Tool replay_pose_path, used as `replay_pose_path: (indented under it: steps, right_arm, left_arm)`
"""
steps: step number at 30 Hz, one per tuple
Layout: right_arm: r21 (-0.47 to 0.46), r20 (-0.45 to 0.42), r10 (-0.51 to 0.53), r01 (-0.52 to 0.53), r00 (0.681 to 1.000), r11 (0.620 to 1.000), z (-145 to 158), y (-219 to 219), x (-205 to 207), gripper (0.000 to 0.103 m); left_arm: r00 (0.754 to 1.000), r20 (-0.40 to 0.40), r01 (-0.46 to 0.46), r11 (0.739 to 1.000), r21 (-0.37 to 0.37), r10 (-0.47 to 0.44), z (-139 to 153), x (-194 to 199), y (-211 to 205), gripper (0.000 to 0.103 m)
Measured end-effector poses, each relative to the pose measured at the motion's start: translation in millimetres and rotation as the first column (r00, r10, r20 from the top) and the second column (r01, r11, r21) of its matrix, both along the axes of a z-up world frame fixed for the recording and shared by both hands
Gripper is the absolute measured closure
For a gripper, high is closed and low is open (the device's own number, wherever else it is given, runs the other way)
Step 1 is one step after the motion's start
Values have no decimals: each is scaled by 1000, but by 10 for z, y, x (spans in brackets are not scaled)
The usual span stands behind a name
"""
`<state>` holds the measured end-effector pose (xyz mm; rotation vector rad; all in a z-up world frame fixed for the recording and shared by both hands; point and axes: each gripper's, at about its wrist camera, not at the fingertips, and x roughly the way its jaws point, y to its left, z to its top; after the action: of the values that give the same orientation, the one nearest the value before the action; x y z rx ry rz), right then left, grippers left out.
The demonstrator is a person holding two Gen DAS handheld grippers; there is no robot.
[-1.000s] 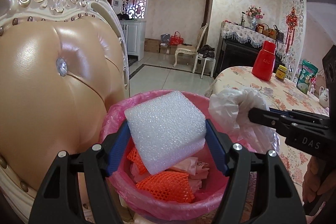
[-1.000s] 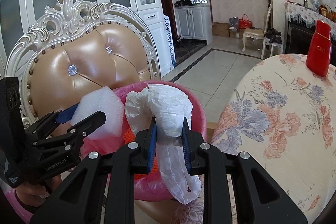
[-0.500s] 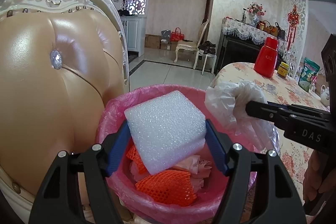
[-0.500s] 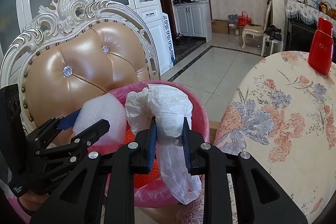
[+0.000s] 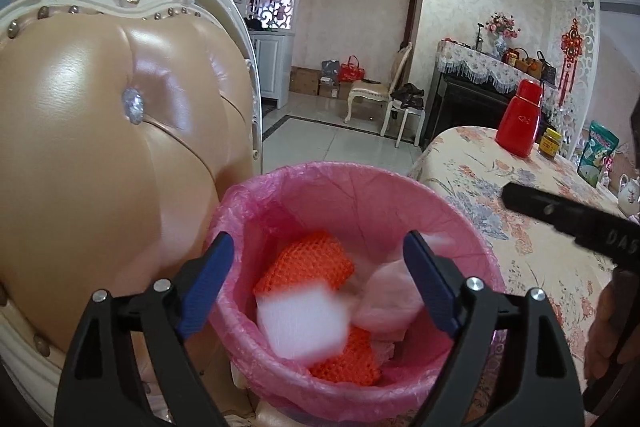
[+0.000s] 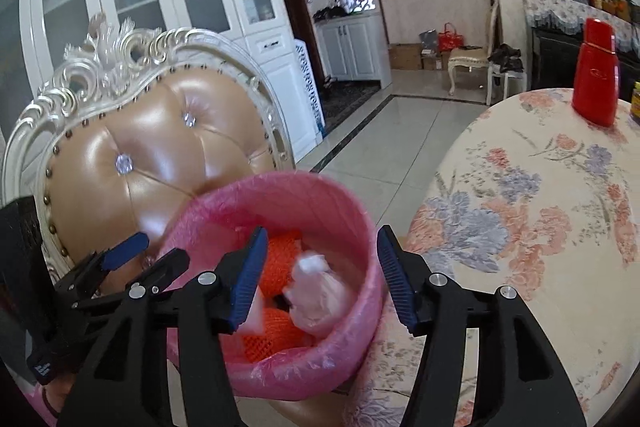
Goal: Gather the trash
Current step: 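Open both tools over the pink bin to drop the items, then move both open tools back over the foam blocks on the table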
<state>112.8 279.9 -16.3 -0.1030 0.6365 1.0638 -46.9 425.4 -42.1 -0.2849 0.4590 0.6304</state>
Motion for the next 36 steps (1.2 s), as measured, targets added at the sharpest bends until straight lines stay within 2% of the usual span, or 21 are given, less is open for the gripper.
replay_pose_path:
  steps: [4, 10, 15, 19, 25, 36]
  right_arm:
    - [30, -5, -31, 31, 1000, 999, 90, -226, 2, 48]
    - [88, -5, -99, 99, 995, 991, 198, -671, -93, 44]
    - [115, 9, -184, 182, 983, 977, 277, -1084, -101, 41]
    - [133, 12, -256, 253, 966, 958, 339, -1452, -64, 37]
    - [144, 17, -333, 328, 943, 934, 369, -2067, -19, 32]
    - [182, 0, -477, 469, 879, 864, 285, -3402, 88, 29]
  left_arm:
    - [1000, 2, -26, 1000, 6, 25, 15, -64, -71, 6]
    - [999, -15, -46, 998, -32, 45, -53, -63, -169, 5]
    - [999, 7, -39, 999, -2, 39, 36, 4, -394, 5]
    - [1000, 19, -9, 998, 56, 8, 186, 137, -763, 5]
    - [997, 38, 69, 994, 90, -73, 327, 341, -1416, 5]
    - [974, -8, 226, 974, -22, -226, 199, 700, -2784, 5]
